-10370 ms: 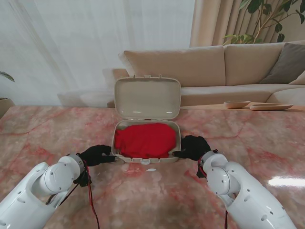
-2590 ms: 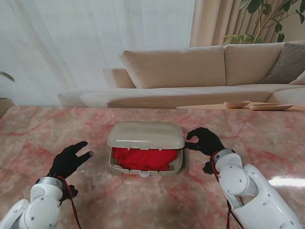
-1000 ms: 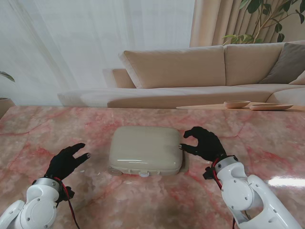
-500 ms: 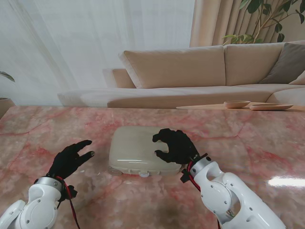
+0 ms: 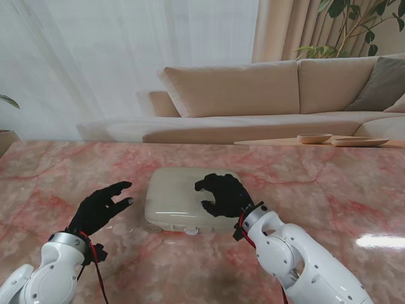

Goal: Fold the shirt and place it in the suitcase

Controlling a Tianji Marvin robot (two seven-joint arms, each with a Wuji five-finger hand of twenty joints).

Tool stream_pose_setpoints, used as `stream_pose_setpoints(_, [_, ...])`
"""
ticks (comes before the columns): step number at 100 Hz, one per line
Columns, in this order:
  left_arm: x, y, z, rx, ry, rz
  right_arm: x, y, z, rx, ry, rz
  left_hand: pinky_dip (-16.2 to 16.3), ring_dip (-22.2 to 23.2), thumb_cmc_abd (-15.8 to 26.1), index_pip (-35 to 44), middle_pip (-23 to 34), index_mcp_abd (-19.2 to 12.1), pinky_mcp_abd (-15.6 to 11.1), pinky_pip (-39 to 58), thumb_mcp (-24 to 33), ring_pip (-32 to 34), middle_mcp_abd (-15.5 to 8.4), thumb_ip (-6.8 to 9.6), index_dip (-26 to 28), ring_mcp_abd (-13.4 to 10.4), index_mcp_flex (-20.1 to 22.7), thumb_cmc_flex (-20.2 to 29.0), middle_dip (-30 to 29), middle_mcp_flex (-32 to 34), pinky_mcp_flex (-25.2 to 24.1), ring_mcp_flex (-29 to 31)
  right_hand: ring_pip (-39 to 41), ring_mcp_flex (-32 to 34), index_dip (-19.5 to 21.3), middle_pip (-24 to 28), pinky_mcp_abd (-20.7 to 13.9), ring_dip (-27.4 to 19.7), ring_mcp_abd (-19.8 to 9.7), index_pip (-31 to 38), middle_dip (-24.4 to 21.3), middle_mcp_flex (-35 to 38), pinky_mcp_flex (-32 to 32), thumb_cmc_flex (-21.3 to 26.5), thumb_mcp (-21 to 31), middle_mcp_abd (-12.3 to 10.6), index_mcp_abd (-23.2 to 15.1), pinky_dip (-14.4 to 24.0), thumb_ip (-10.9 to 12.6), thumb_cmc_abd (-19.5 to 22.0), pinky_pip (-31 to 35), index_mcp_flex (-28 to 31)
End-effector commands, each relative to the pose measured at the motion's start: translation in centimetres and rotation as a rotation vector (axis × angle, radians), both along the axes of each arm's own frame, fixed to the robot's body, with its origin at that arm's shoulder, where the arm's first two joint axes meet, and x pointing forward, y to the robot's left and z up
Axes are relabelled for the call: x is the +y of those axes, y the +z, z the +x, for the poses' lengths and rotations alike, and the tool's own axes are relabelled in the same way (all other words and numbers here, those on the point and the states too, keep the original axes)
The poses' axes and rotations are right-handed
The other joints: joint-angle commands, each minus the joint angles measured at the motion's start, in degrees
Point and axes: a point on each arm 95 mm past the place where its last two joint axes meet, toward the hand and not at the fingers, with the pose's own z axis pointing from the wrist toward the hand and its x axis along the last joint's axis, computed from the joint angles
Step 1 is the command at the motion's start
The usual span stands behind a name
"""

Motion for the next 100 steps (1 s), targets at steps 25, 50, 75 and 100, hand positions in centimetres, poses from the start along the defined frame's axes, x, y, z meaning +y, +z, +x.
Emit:
stream_pose_setpoints(25, [-1.8, 0.1, 0.5, 0.001, -0.075, -0.059, -0.7, -2.9, -0.3, 0.118, 0.011, -0.025, 1.4, 2.0, 2.7, 0.9, 1.3, -2.5, 1.7, 2.6, -2.0, 3.6, -1.3, 0.87, 0.4, 1.5, 0.6, -1.1, 1.1, 2.8, 1.2, 3.6, 1.0, 1.4, -0.1, 0.9, 2.3, -0.8, -0.8, 0.5, -0.3, -0.7, 1.3, 0.2, -0.4, -1.3, -0.5, -1.4, 2.5, 1.0, 1.9, -1.4])
stream_pose_setpoints(50, [-3.1, 0.5, 0.0, 0.002, -0.148, -0.117, -0.8, -4.0, -0.6, 0.165, 0.018, -0.021, 3.7, 7.2, 2.8, 1.6, 5.2, -1.9, 2.7, 9.0, -1.8, 11.5, -1.9, 1.02, -0.1, 3.0, 2.2, 1.3, 3.5, 7.9, 5.9, 9.8, 1.3, 1.6, 0.0, 1.5, 2.6, -0.7, -0.8, 0.6, -0.1, 0.1, 1.7, -0.3, -0.8, -1.2, -0.6, -1.4, 2.5, 1.1, 2.4, -1.4])
stream_pose_setpoints(75, [-4.2, 0.9, -1.5, 0.062, -0.258, -0.200, -0.8, -4.6, -0.8, 0.189, 0.019, -0.023, 7.9, 13.6, 2.5, 2.6, 12.7, -0.4, 2.1, 18.9, -1.7, 22.4, -3.1, 1.06, 0.3, 1.8, 3.3, 2.8, 8.8, 12.2, 11.6, 16.1, 1.6, 1.9, -0.2, 1.6, 2.8, -0.7, -0.7, 0.6, -0.1, 0.2, 1.8, -0.6, -0.5, -1.1, -0.7, -1.4, 2.3, 0.9, 2.9, -1.4])
stream_pose_setpoints(100, [-5.1, 0.0, -2.4, 0.193, -0.363, -0.373, -0.7, -4.9, -0.9, 0.205, 0.023, -0.028, 12.9, 18.8, 1.0, 2.3, 24.8, 0.7, 1.7, 27.4, -1.2, 35.7, -5.5, 1.50, -2.3, -0.7, 3.7, 7.9, 17.6, 17.5, 20.6, 24.9, 1.7, 1.7, -0.3, 1.6, 3.0, -0.7, -0.4, 0.6, -0.2, 0.3, 1.7, -0.5, -0.5, -0.8, -0.6, -1.4, 2.1, 1.0, 3.1, -1.2])
